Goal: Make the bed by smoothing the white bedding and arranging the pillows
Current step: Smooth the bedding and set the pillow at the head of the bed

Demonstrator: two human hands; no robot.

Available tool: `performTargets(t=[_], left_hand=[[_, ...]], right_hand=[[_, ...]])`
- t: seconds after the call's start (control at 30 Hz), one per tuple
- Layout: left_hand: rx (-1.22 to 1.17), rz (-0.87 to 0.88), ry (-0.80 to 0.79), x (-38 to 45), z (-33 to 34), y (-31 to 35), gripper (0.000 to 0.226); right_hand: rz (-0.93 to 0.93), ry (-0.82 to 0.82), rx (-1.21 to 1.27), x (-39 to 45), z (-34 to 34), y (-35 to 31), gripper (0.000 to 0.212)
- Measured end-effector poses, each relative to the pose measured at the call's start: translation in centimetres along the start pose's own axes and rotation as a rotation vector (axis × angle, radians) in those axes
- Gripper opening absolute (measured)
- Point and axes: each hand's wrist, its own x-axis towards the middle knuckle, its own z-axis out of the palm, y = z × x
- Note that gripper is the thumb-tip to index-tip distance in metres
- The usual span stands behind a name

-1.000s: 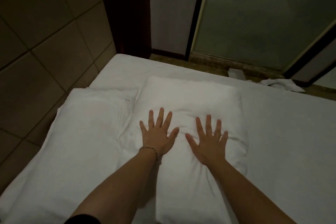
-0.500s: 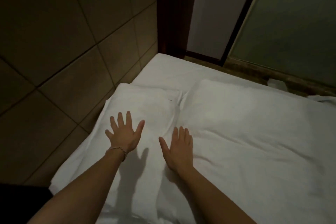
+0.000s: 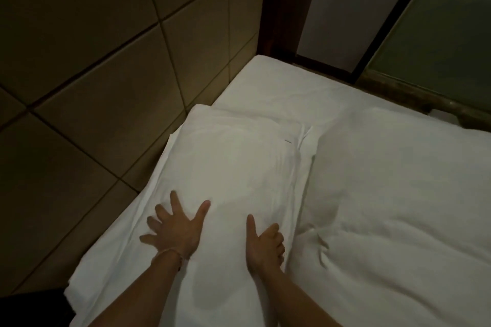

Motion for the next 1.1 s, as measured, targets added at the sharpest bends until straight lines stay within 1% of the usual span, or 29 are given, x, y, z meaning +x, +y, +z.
performTargets(t=[0.1,0.17,0.23,0.3,0.4,0.47,0.57,0.67,0.8,0.83,0.93,0.97,1.1], left_hand=[[0.081,0.012,0.143,0.6,0.8,-0.1,0.110],[0.045,0.016,0.238,1.1,1.0,-0.3,0.109],[0.013,0.011,0.203,1.5,1.0,-0.4,0.103],[0.016,0.021,0.171,1.9,1.1,-0.4,0.098],[-0.054,0.044,0.199,2.0,0.4,-0.8,0.088],[-0.093,0.069,0.195,1.6,-0.6,-1.0,0.081],[-0.131,0.140,0.206,0.2,-3.0,-0.3,0.077],[-0.155,0.190,0.240,-1.5,-6.3,0.6,0.074],[-0.188,0.263,0.327,-4.8,-12.1,2.0,0.064],[-0.195,0.280,0.355,-5.7,-13.7,2.3,0.063],[-0.218,0.313,0.457,-9.3,-18.3,3.0,0.065],[-0.232,0.313,0.483,-10.7,-19.7,3.2,0.065],[-0.330,0.314,0.576,-16.6,-23.1,3.2,0.069]], right_hand=[[0.049,0.110,-0.044,0.9,2.1,-0.7,0.095],[0.036,0.173,-0.037,0.9,3.0,-0.6,0.094],[0.008,0.180,-0.038,0.9,3.5,-0.3,0.092],[-0.027,0.187,-0.050,1.2,3.6,0.0,0.084],[-0.087,0.158,-0.067,1.6,2.2,-0.3,0.071],[-0.106,0.148,-0.088,1.0,1.2,-0.9,0.069],[-0.159,0.208,0.006,-1.3,0.0,-2.4,0.076],[-0.222,0.256,0.098,-4.6,-1.5,-4.3,0.074],[-0.340,0.287,0.251,-9.5,-4.3,-5.8,0.087],[-0.368,0.304,0.290,-10.7,-5.1,-6.2,0.087],[-0.435,0.349,0.322,-14.4,-8.6,-7.3,0.068],[-0.466,0.356,0.327,-15.6,-9.9,-7.6,0.065],[-0.587,0.389,0.337,-19.7,-15.5,-7.6,0.067]])
